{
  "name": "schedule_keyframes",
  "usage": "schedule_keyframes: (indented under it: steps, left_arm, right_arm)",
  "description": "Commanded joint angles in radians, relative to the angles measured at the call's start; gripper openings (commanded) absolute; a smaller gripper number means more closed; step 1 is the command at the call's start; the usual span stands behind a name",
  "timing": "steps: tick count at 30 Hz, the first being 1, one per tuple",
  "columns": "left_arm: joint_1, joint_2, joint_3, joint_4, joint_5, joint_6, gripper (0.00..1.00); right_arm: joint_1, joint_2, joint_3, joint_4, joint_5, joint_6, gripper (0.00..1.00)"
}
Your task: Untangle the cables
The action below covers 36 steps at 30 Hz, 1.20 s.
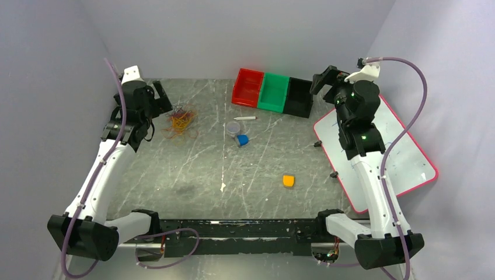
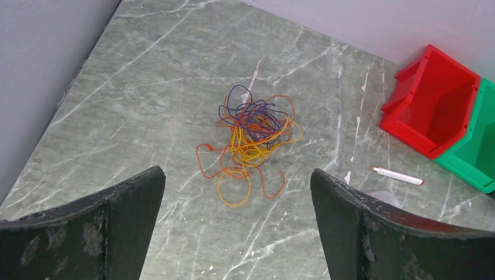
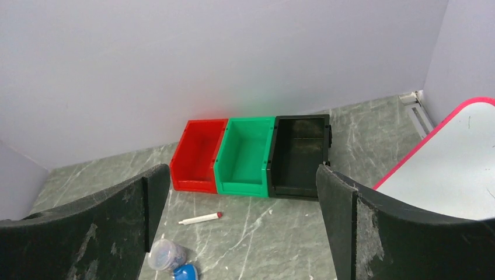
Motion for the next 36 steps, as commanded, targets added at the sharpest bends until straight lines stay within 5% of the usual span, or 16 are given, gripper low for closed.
schedule_keyframes:
  steps: [1, 16, 27, 36]
  left_arm:
    - [0.012, 0.017, 0.011, 0.053, 0.020, 0.014, 0.99]
    - [0.012, 0.046, 0.019, 0.026, 0.051, 0.035, 0.99]
    - [0.107, 0.261, 0.048, -0.015, 0.238, 0.061, 0.92]
    - [0.129, 0.496, 0.135, 0.100, 0.323, 0.176, 0.99]
  right_arm:
    - [-0.009, -0.018, -0.030, 0.054, -0.017, -0.022, 1.00]
    - [-0.010, -0.032, -0.053, 0.049, -0.021, 0.016, 1.00]
    - [-0.010, 0.017, -0.062, -0.008, -0.162, 0.055, 1.00]
    - [-0.009, 0.049, -0.119, -0.004, -0.297, 0.069, 1.00]
